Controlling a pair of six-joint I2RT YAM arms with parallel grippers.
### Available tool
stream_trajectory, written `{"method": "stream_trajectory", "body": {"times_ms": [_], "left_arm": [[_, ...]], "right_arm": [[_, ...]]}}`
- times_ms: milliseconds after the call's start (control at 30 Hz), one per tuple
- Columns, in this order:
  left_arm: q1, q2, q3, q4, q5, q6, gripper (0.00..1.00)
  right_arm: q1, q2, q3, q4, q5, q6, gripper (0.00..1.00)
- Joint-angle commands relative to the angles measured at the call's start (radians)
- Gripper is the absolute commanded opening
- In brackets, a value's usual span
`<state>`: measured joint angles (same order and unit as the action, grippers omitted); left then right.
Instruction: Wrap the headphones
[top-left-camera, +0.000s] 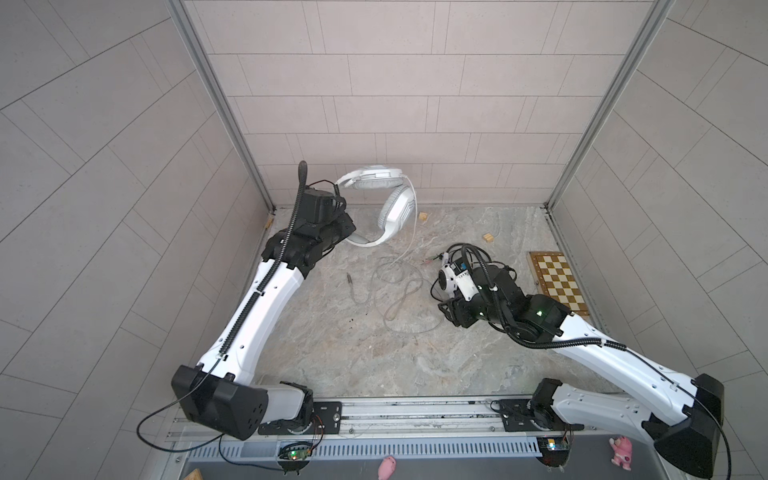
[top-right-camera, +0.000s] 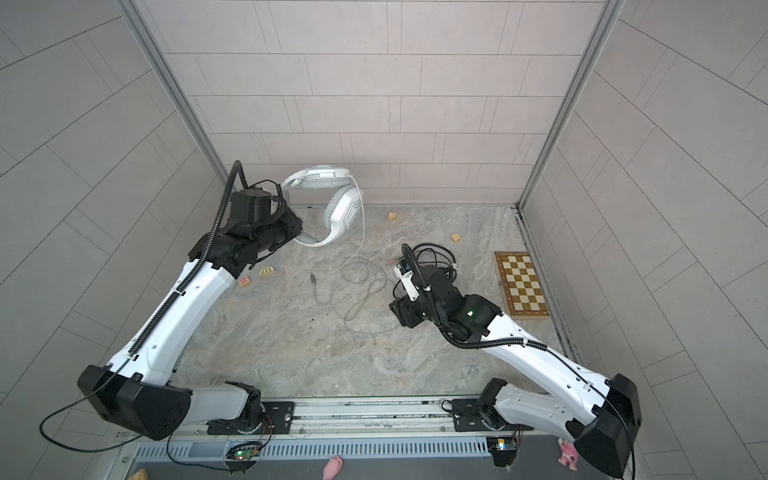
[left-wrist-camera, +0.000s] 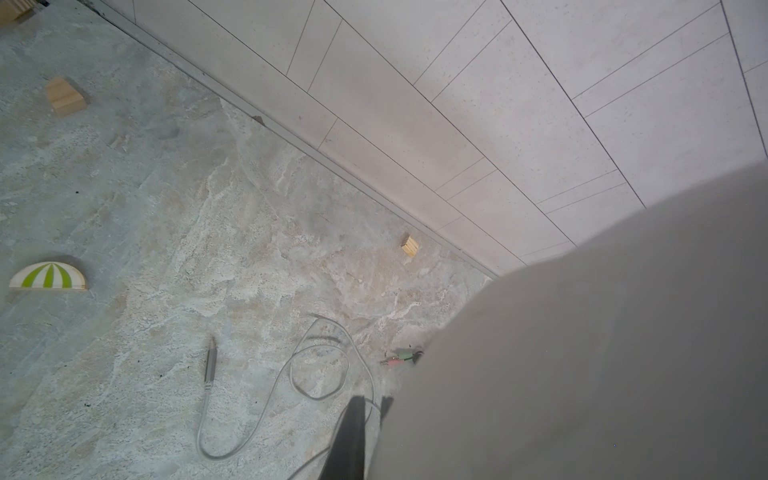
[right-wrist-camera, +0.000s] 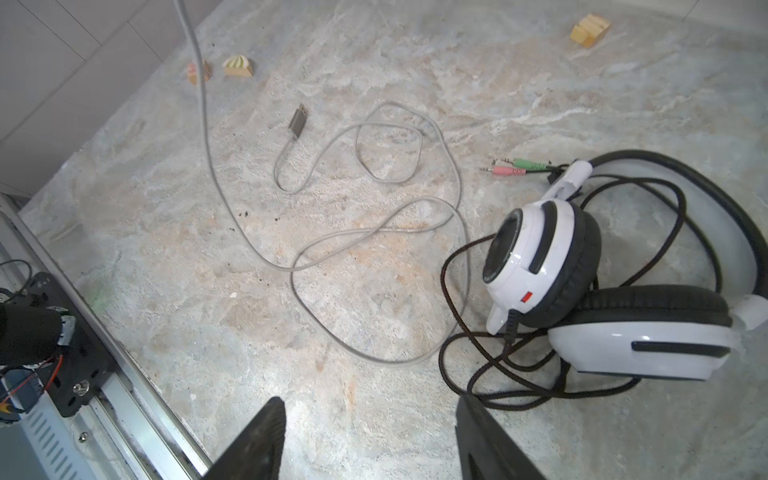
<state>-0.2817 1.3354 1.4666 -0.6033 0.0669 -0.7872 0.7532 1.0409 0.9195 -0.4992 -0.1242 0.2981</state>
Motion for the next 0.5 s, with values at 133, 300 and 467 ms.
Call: {"method": "stream_trajectory", "body": {"times_ms": [133, 300, 467], "left_arm": [[-0.001, -0.009, 0.101, -0.010, 0.099, -0.009, 0.00], [-0.001, -0.002, 0.146, -0.042, 0.141, -0.012, 0.00], [-0.001, -0.006, 0.153, -0.040, 0.187, -0.038, 0.00]], "right_arm": [[0.010, 0.082, -0.147, 0.470, -0.240, 0.048, 0.73], [0.072, 0.219, -0.167, 0.687, -0.267, 0.077, 0.77], [0.089, 0.340, -0.186, 0.892, -0.332, 0.136, 0.81]]}}
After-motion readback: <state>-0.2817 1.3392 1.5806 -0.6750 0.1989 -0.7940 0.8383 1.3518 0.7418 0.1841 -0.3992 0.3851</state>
